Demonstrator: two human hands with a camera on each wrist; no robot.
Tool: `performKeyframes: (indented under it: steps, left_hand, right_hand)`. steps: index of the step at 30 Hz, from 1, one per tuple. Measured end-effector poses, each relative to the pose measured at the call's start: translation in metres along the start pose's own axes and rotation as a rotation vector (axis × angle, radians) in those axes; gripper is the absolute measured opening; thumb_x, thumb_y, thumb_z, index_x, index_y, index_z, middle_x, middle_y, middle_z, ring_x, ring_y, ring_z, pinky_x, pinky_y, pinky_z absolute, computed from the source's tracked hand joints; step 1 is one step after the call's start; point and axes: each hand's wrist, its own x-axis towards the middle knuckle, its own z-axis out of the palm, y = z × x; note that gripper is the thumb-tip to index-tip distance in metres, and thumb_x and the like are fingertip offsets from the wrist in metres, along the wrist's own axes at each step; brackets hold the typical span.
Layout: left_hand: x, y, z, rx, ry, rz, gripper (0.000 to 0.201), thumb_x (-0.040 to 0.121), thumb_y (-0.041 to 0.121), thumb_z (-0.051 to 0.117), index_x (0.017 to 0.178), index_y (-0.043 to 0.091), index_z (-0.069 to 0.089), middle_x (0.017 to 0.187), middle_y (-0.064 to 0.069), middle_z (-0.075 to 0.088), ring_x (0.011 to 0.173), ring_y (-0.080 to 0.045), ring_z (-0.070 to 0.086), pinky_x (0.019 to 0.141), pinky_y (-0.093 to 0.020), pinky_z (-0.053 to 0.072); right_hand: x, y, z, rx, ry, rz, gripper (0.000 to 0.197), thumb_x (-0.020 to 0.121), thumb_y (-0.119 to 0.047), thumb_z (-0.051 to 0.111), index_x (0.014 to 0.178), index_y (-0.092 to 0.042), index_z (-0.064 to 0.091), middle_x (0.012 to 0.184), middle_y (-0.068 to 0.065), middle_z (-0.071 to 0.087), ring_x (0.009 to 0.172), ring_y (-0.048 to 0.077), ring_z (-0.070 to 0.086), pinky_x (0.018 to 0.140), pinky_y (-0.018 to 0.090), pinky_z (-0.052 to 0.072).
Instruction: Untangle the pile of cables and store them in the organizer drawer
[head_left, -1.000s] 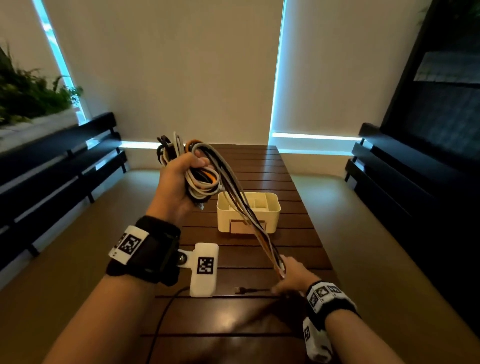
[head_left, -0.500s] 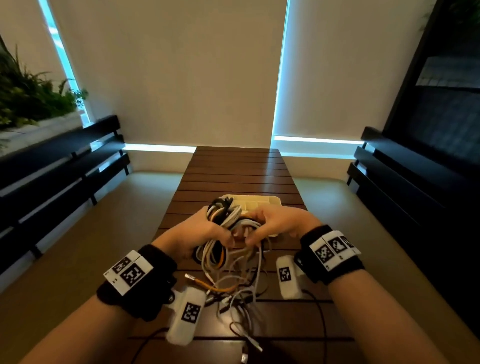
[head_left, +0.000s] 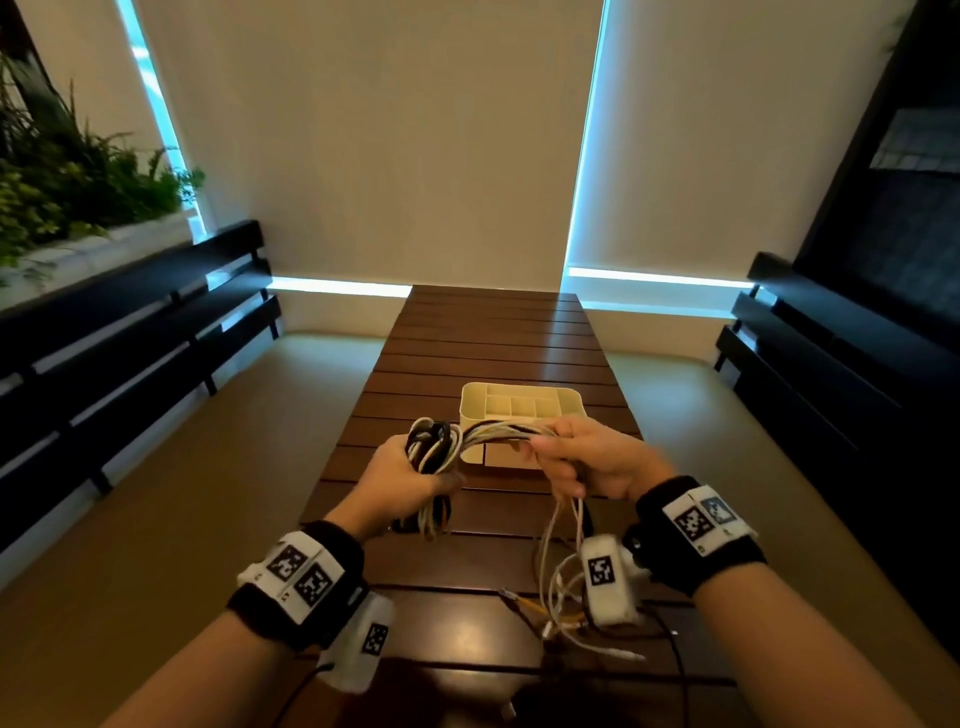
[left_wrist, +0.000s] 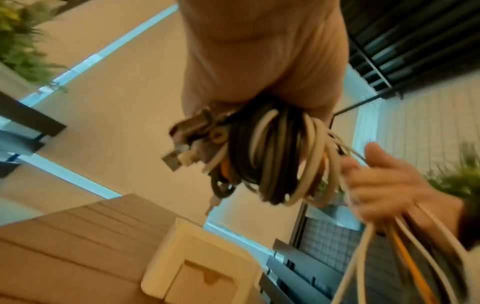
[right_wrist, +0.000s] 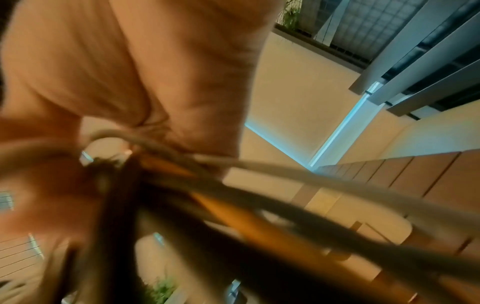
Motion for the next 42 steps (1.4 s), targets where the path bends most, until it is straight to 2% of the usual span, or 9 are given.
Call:
performKeyframes:
  steps: [3,8,14,19,24,27,31,36,42]
  left_hand:
    - [-0.002,0.0,0.024,-0.315,0.122,-0.137,0.012,0.076,0.014,0.076,0.078,0.01,0.065,0.067,-0.006,0.067,0.063,-0.02,0.065,0.06,-0.03,0.054]
    - [-0.006,0.019,0.039,-1.029,-0.182,-0.226,0.043,0.09,0.04,0.048,0.08,0.008,0.075,0.068,-0.015,0.068,0.06,-0.024,0.068,0.058,-0.029,0.056]
    - [0.001,0.012,0.044,-0.861,-0.021,-0.239,0.064,0.065,0.049,0.061,0.109,0.003,0.064,0.104,-0.022,0.069,0.094,-0.032,0.068,0.073,-0.036,0.059]
    - [0.001,0.008,0.045,-0.829,-0.029,-0.145,0.055,0.065,0.043,0.064,0.105,0.006,0.064,0.101,-0.017,0.069,0.089,-0.025,0.068,0.074,-0.03,0.058]
    - [-0.001,0.008,0.041,-0.779,-0.151,0.025,0.067,0.055,0.049,0.085,0.101,0.005,0.062,0.088,-0.011,0.069,0.08,-0.018,0.069,0.068,-0.027,0.055]
    - [-0.004,0.013,0.042,-0.81,-0.299,0.14,0.067,0.054,0.041,0.088,0.098,-0.001,0.06,0.084,-0.012,0.07,0.079,-0.023,0.068,0.069,-0.031,0.054]
    - [-0.007,0.021,0.043,-0.706,-0.25,0.163,0.041,0.06,0.019,0.085,0.091,0.002,0.065,0.084,-0.015,0.069,0.079,-0.026,0.067,0.068,-0.032,0.054]
    - [-0.008,0.027,0.054,-0.806,-0.046,0.111,0.023,0.057,0.019,0.082,0.074,0.013,0.069,0.083,-0.021,0.061,0.078,-0.033,0.06,0.078,-0.046,0.052]
    - [-0.001,0.027,0.057,-0.916,-0.026,0.115,0.051,0.061,0.022,0.081,0.102,-0.001,0.062,0.092,-0.013,0.071,0.091,-0.026,0.069,0.074,-0.032,0.055]
  right_hand:
    - [0.008,0.002,0.029,0.161,0.191,-0.08,0.037,0.098,-0.035,0.029,0.088,-0.01,0.054,0.044,-0.008,0.04,0.032,0.006,0.034,0.043,0.022,0.04]
    - [0.017,0.018,0.067,0.039,0.429,-0.306,0.029,0.101,-0.024,0.03,0.104,-0.003,0.048,0.052,-0.005,0.04,0.041,0.007,0.035,0.044,0.018,0.035]
    - [0.021,0.033,0.08,-0.607,0.692,-0.358,0.032,0.095,-0.036,0.036,0.111,-0.012,0.049,0.08,-0.006,0.057,0.067,0.002,0.054,0.061,0.021,0.046]
    - [0.014,0.035,0.101,-0.775,0.776,-0.318,0.039,0.099,-0.03,0.035,0.137,-0.023,0.036,0.131,-0.006,0.043,0.102,-0.008,0.042,0.09,0.024,0.045]
    - [0.003,0.032,0.118,-0.634,0.623,-0.286,0.093,0.074,-0.026,0.057,0.146,-0.039,0.0,0.149,-0.028,-0.021,0.124,-0.012,0.014,0.102,0.025,0.027]
    - [0.0,0.032,0.12,-0.625,0.57,-0.265,0.105,0.064,-0.025,0.054,0.131,-0.053,-0.022,0.149,-0.022,-0.027,0.132,-0.007,0.007,0.102,0.004,0.009]
    - [0.001,0.035,0.117,-0.695,0.512,-0.151,0.107,0.062,-0.028,0.054,0.14,-0.039,-0.02,0.147,-0.016,-0.034,0.13,-0.011,-0.018,0.093,0.011,-0.03]
    - [-0.01,0.017,0.107,-0.073,0.239,-0.199,0.083,0.059,-0.005,0.059,0.134,-0.03,0.031,0.153,-0.004,0.015,0.137,0.01,0.026,0.107,0.02,0.033]
    - [-0.007,0.015,0.107,0.104,0.23,-0.355,0.067,0.078,-0.005,0.042,0.143,-0.002,0.025,0.149,0.019,0.028,0.138,0.037,0.024,0.109,0.038,0.032]
